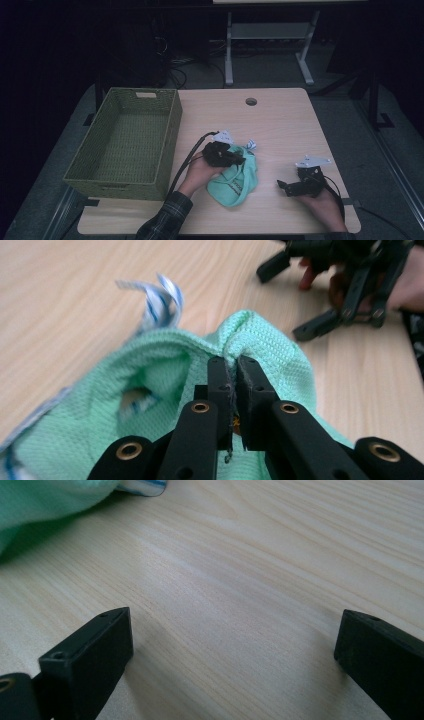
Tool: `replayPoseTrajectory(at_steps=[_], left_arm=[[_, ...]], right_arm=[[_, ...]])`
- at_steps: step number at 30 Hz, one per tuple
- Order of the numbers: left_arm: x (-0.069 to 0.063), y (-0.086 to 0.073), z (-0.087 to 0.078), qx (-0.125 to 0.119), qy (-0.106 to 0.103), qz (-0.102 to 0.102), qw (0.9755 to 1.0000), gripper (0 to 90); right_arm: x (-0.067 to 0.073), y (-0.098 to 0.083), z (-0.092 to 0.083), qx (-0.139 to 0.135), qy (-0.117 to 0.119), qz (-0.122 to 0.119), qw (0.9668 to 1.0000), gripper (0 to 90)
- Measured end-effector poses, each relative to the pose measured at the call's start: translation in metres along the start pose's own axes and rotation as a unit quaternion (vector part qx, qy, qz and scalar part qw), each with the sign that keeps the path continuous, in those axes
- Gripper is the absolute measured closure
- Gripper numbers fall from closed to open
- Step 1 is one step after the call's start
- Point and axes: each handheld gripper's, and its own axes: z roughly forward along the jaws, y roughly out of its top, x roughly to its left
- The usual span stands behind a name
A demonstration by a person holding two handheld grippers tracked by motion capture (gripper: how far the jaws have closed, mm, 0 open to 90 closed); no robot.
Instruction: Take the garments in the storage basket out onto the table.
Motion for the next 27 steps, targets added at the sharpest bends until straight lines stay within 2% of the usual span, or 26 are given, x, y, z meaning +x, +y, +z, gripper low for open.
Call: replayPoseTrajectory(at_steps=[6,9,11,15,18,22,24,26,27], left_arm=[[-0.001,-0.008,0.013,0.036,0.009,0.008,0.9993,83.9],[-0.002,-0.009,0.014,0.038,0.01,0.005,0.9992,80.1],[-0.003,-0.006,0.011,0.039,0.01,0.008,0.9992,73.4],[-0.009,0.0,-0.002,0.035,0.021,0.006,0.9992,54.0],[-0.013,-0.001,-0.016,0.023,0.025,0.004,0.9994,46.8],[-0.019,-0.005,-0.031,0.017,0.022,0.004,0.9996,47.3],[-0.022,-0.01,-0.037,0.01,0.022,0.005,0.9997,53.4],[-0.023,-0.017,-0.042,0.004,0.02,-0.004,0.9998,58.4],[-0.024,-0.02,-0.044,0.009,0.022,-0.003,0.9997,60.0]], right_arm=[[0.0,0.0,0.0,0.0,0.0,0.0,1.0,2.1],[0.0,0.0,0.0,0.0,0.0,0.0,1.0,2.1],[0.0,0.0,0.0,0.0,0.0,0.0,1.0,2.1],[0.0,0.0,0.0,0.0,0.0,0.001,1.0,2.0],[0.0,0.0,0.0,0.0,0.0,0.0,1.0,2.1],[0.0,0.0,0.0,0.0,0.0,0.001,1.0,2.1],[0.0,0.0,0.0,-0.001,-0.001,-0.002,1.0,2.1],[0.0,0.0,0.0,-0.002,0.0,-0.002,1.0,2.1],[0.0,0.0,0.0,-0.002,0.0,-0.003,1.0,2.1]])
